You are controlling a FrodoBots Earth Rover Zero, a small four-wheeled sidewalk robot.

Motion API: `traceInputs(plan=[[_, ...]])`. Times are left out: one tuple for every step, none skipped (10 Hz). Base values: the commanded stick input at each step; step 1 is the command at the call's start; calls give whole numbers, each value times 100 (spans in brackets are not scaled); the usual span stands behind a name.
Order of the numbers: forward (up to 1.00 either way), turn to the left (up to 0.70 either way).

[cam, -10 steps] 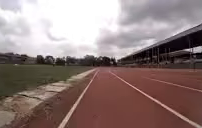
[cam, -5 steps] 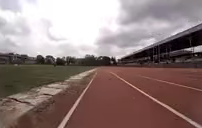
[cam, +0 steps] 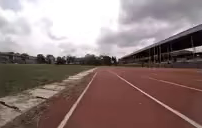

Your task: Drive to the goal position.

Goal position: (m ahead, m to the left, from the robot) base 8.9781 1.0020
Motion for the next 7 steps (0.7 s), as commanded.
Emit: traceInputs(plan=[[60,-2],[60,-2],[60,-2],[60,-2],[60,-2],[60,-2],[60,-2]])
